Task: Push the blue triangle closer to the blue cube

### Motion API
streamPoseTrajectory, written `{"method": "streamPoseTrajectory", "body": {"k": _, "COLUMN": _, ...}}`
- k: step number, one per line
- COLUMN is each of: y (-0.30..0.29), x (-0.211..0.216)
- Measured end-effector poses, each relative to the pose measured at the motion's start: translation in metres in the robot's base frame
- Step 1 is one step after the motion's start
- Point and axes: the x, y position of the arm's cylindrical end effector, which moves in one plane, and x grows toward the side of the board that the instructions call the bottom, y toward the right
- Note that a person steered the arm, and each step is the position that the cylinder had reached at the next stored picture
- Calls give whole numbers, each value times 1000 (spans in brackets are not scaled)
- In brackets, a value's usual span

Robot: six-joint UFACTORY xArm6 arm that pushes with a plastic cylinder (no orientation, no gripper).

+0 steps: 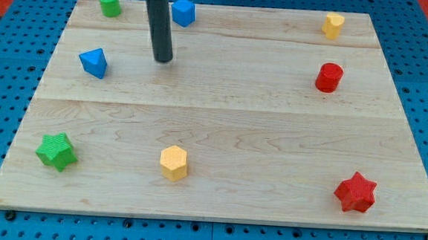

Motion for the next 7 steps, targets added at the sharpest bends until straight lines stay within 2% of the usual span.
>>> {"method": "streamPoseTrajectory", "body": {"k": 1, "y": -56, "x": 40}}
{"method": "streamPoseTrajectory", "body": {"k": 2, "y": -121, "x": 23}}
{"method": "streamPoseTrajectory", "body": {"k": 3, "y": -135, "x": -12}}
{"method": "streamPoseTrajectory", "body": {"k": 4, "y": -95, "x": -13}}
{"method": "streamPoseTrajectory", "body": {"k": 5, "y": -92, "x": 5}}
{"method": "streamPoseTrajectory", "body": {"k": 7, "y": -74, "x": -41}}
